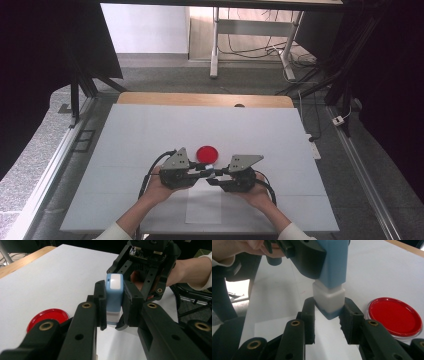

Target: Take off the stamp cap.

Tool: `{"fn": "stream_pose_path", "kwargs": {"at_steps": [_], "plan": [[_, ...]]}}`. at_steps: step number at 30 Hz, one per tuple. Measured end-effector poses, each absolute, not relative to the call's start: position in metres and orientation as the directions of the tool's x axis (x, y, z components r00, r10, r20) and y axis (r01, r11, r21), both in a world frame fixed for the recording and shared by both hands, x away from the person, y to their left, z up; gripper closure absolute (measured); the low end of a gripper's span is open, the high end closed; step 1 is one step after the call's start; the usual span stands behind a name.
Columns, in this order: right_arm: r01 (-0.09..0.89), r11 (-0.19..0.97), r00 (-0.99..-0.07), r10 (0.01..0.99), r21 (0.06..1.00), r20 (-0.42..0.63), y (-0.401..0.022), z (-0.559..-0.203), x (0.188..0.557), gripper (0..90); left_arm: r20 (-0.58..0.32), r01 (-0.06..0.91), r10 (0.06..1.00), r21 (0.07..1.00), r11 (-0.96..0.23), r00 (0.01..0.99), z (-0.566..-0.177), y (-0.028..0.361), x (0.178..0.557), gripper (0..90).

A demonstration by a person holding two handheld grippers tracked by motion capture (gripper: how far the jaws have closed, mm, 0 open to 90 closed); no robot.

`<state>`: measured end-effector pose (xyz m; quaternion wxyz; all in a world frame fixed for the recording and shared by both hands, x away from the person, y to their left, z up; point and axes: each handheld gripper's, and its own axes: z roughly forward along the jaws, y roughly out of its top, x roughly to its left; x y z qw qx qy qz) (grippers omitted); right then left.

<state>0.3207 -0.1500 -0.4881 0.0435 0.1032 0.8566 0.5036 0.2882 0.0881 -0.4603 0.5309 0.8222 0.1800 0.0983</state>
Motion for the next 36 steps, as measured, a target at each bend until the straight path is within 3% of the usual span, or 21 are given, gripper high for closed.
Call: {"fn": "stream_pose_path", "kwargs": {"at_steps": [13, 24, 36], "plan": [[0.127, 0.501, -0.961, 0.277, 0.856, -0.020, -0.1451, -0.4880, 0.3156, 64.8, -0.014, 0.190, 0.430, 0.909, -0.370, 0.902, -0.4642, 0.0847, 0.2867, 74.7], [0.121, 0.513, -0.963, 0.268, 0.850, -0.024, -0.1416, -0.4891, 0.3142, 67.4, -0.025, 0.196, 0.426, 0.911, -0.362, 0.905, -0.4665, 0.0794, 0.2866, 69.2], [0.124, 0.494, -0.958, 0.285, 0.861, -0.026, -0.1421, -0.4878, 0.3123, 62.9, -0.009, 0.189, 0.458, 0.918, -0.349, 0.889, -0.4642, 0.0817, 0.2838, 75.4]]}}
